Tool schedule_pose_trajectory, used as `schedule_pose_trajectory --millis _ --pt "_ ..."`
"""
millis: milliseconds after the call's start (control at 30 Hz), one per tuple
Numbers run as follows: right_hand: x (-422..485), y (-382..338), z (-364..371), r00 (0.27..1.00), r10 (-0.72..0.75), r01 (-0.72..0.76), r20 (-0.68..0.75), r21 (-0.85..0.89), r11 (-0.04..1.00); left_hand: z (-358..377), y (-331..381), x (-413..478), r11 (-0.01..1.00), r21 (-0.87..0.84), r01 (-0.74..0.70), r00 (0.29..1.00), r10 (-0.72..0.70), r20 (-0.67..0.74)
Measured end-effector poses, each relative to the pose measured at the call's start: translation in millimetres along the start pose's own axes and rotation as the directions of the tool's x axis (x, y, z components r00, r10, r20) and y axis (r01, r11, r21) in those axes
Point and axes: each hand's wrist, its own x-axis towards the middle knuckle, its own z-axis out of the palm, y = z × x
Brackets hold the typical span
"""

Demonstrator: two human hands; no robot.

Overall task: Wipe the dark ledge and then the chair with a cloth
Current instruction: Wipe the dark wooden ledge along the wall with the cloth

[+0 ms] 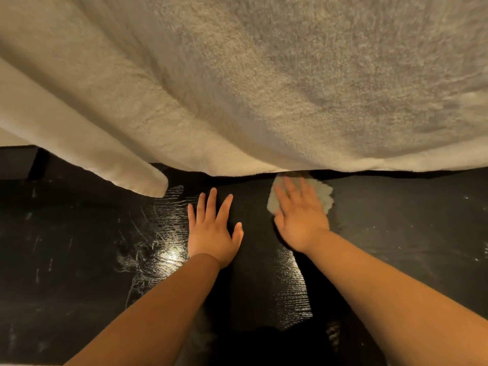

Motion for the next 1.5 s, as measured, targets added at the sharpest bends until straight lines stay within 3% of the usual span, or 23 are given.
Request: schedule_pose_trajectory --millis 67,133,167,300,367,533,633,800,867,1033,1100,1267,1333,1400,1500 --pt "-16.2 1.2 1.2 0.982 -0.183 0.184 0.045 -0.024 0.983 -0.2 0.4 0.1 1.000 -0.007 0.001 1.000 -0.001 0.002" --pt "-15.8 21.2 -1.9 0.966 -0.253 0.255 0.053 -0.037 0.966 -0.4 0.1 -0.1 1.000 -0.011 0.001 1.000 -0.001 -0.001" --pt "-11.2 33.7 -1.5 0.976 -0.214 0.216 0.042 -0.049 0.975 -0.2 -0.2 -0.3 1.000 -0.011 0.000 1.000 0.000 -0.005" --pt "8.4 59.8 -4.3 0.985 0.162 -0.165 -0.057 -0.060 0.984 -0.2 0.1 0.4 1.000 -0.010 -0.004 1.000 0.003 -0.015" --pt "5.7 43.3 -4.0 0.974 0.220 -0.221 -0.055 -0.014 0.975 0.2 -0.1 0.3 1.000 -0.006 -0.005 1.000 0.004 -0.017" --pt "-43.7 15.6 12.4 0.994 -0.106 0.105 -0.014 -0.039 0.994 0.0 -0.1 -1.4 1.000 -0.007 -0.003 1.000 0.003 -0.017" --pt "-49.1 40.3 8.4 0.985 -0.169 0.171 0.025 -0.058 0.984 0.5 -0.1 -0.6 1.000 -0.009 0.000 1.000 0.000 -0.020" --pt "-13.0 81.4 2.0 0.976 0.207 -0.211 -0.064 -0.061 0.976 0.7 -0.3 -1.1 1.000 -0.012 0.001 1.000 -0.001 -0.031" --pt "-17.8 66.6 2.8 0.970 0.239 -0.239 -0.046 -0.011 0.971 0.8 -0.4 -1.5 1.000 -0.006 0.004 1.000 -0.004 -0.024" --pt "-76.6 37.5 19.0 0.987 -0.160 0.161 0.020 -0.029 0.987 0.6 0.0 -1.8 1.000 0.001 0.009 1.000 -0.009 -0.027" --pt "-76.0 59.3 17.1 0.973 -0.226 0.229 0.052 -0.053 0.972 0.5 0.7 -1.5 1.000 0.006 0.010 0.999 -0.010 -0.033" --pt "-47.4 97.4 5.5 0.985 0.171 -0.171 -0.030 0.005 0.985 0.1 2.2 -2.2 1.000 0.017 0.020 0.999 -0.019 -0.035" --pt "-49.8 81.8 6.7 0.972 0.234 -0.232 -0.032 0.043 0.972 -1.2 3.2 -2.6 0.999 0.019 0.033 0.999 -0.032 -0.039" --pt "-66.8 61.0 12.5 0.990 0.141 -0.141 0.000 0.021 0.990 -2.9 5.8 -3.5 0.998 0.034 0.045 0.998 -0.043 -0.048" --pt "-100.1 55.0 21.5 0.990 -0.133 0.134 0.038 -0.026 0.991 -5.6 12.3 -4.6 0.993 0.106 0.053 0.998 -0.051 -0.022"
